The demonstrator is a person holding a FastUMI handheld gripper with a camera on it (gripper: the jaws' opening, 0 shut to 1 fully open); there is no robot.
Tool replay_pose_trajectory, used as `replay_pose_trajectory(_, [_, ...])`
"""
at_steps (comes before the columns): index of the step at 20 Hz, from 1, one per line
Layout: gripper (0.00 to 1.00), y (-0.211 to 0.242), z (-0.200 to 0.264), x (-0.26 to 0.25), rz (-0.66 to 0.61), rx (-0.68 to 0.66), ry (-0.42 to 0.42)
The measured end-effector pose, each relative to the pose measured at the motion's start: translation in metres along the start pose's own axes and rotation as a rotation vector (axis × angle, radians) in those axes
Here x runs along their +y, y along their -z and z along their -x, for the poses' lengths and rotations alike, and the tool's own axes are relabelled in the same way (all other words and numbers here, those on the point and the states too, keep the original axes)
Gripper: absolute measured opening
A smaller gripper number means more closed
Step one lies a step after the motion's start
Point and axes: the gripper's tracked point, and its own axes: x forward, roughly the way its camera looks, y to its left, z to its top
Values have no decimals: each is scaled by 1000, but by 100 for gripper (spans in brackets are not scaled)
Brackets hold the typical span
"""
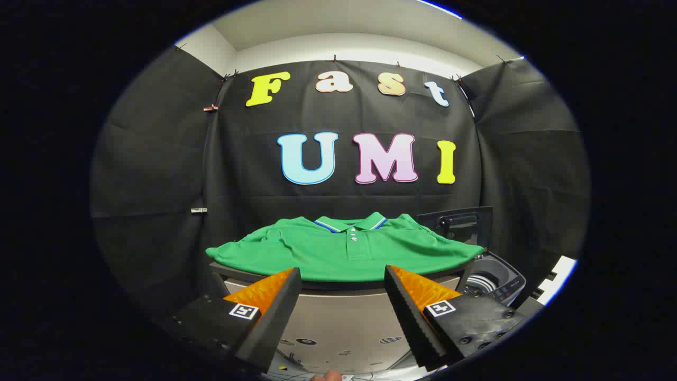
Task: Put the clothes into the washing machine and then close the washing machine lid.
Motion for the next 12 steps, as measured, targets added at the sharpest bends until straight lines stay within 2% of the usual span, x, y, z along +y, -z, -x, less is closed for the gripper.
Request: replay_pose_trajectory(12, [98, 5, -2, 0, 4, 2, 16])
